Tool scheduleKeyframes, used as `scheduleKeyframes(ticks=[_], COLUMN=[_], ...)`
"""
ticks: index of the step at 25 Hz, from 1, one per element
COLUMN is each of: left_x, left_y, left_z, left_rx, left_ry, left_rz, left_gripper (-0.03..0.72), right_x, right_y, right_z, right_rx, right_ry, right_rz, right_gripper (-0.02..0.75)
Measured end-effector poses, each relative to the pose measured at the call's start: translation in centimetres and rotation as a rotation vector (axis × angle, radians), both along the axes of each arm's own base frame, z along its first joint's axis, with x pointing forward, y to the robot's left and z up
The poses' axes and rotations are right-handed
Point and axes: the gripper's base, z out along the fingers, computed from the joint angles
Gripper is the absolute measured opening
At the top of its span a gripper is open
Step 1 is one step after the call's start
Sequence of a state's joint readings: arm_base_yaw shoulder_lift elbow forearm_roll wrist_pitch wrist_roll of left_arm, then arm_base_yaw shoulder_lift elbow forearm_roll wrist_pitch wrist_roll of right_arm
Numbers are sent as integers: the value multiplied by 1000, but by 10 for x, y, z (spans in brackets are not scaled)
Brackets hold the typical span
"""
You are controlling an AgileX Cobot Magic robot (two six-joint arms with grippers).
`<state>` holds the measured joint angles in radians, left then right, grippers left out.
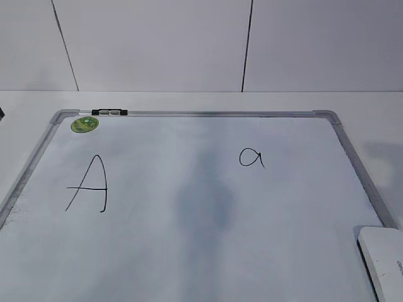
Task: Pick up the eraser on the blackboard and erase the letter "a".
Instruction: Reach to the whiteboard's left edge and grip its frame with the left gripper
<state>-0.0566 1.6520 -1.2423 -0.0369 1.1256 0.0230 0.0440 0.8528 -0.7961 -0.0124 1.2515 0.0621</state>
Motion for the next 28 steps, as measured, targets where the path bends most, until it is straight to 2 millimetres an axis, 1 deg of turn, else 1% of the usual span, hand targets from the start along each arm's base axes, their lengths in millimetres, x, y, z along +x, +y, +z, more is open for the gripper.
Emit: scheduleKeyframes(ticks=[6, 12, 18, 28], left_x=[26, 42, 49, 53], left_y=[-1, -2, -3, -3], left_z=[-25, -48, -60, -82], left_rx=[2, 3, 1, 2], left_ry=[7, 42, 59, 103], left_rz=[-3, -3, -11, -13], left_gripper=[239, 239, 239, 239], right_x=[0, 0, 0, 0], right_y=[0, 0, 0, 0], right_z=[0, 0, 0, 0], right_rx=[0, 0, 0, 0], right_ry=[-2, -2, -2, -2], right_rz=[0, 0, 0, 0], right_gripper=[540, 540, 539, 539])
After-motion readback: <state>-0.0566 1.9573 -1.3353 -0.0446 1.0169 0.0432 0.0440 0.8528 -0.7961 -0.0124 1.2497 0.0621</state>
